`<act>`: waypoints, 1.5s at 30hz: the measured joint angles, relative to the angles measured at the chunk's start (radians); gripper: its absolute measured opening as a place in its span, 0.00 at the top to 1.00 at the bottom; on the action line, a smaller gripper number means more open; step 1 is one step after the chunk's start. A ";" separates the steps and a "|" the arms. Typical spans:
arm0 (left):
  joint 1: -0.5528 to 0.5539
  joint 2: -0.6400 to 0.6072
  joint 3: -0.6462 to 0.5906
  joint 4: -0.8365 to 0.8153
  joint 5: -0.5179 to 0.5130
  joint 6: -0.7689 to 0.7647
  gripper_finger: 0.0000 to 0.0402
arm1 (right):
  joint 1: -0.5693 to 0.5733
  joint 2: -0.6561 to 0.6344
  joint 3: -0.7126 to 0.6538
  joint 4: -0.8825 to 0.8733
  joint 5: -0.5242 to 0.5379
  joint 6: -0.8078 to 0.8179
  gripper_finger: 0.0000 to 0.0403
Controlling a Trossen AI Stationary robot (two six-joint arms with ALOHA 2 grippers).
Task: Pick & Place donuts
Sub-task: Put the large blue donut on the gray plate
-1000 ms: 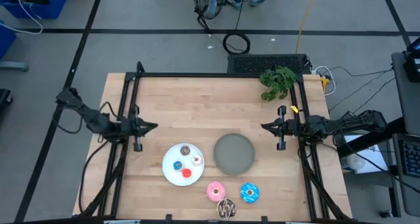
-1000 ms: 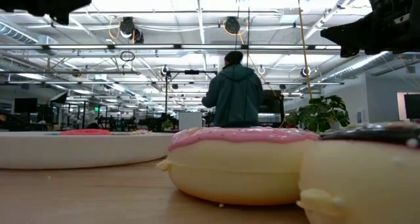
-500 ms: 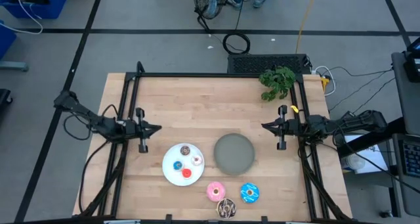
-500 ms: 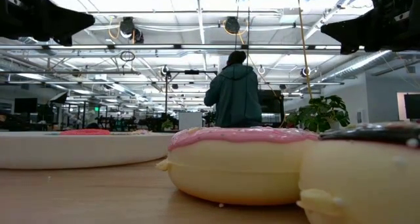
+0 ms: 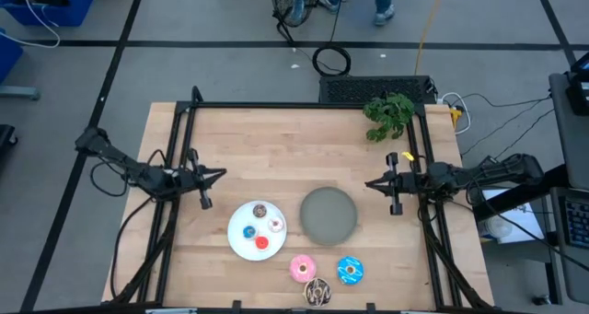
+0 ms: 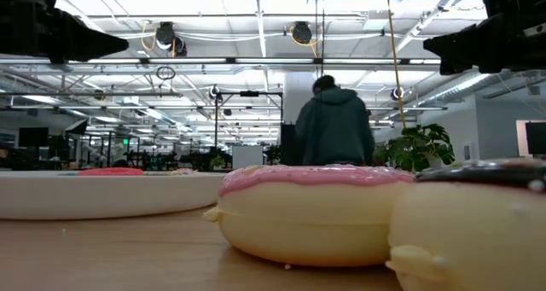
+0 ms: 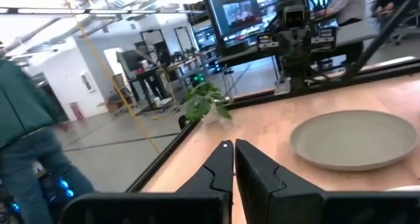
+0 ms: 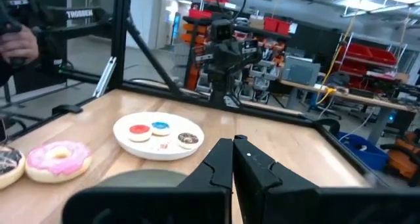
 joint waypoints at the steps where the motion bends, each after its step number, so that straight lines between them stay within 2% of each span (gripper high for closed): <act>1: 0.000 0.000 0.000 0.004 0.000 0.000 0.94 | 0.000 0.007 0.000 0.009 0.003 0.011 1.00; 6: 0.000 0.000 0.000 0.014 0.000 0.000 0.96 | 0.009 0.063 0.018 0.096 0.010 0.025 1.00; 8: 0.000 0.000 0.000 0.030 0.000 0.000 0.98 | 0.030 0.109 0.060 0.074 0.030 0.025 1.00; 10: 0.000 0.000 0.000 0.079 -0.002 0.005 0.99 | 0.060 0.168 0.129 -0.026 0.072 0.023 1.00; 14: 0.018 0.005 0.001 0.186 -0.007 0.038 0.97 | 0.134 0.311 0.354 -0.219 0.209 0.119 1.00; 16: 0.023 0.008 0.000 0.173 -0.004 0.022 0.94 | 0.180 0.419 0.461 -0.360 0.255 0.171 1.00; 21: 0.023 0.011 -0.001 0.056 0.001 0.006 0.89 | 0.313 0.709 0.761 -0.581 0.390 0.289 1.00; 26: 0.036 0.011 -0.001 0.104 0.002 0.068 0.89 | 0.433 1.013 1.136 -0.928 0.475 0.494 1.00; 30: 0.047 0.010 0.000 0.151 0.001 0.140 0.88 | 0.483 1.215 1.371 -1.226 0.467 0.702 1.00; 34: 0.047 0.010 0.000 0.144 0.002 0.176 0.88 | 0.532 1.364 1.512 -1.322 0.419 0.843 1.00; 40: 0.047 0.010 0.000 0.148 0.002 0.193 0.88 | 0.586 1.518 1.557 -1.358 0.302 0.958 1.00; 45: 0.047 0.010 0.000 0.149 0.002 0.193 0.88 | 0.593 1.561 1.522 -1.355 0.291 1.068 1.00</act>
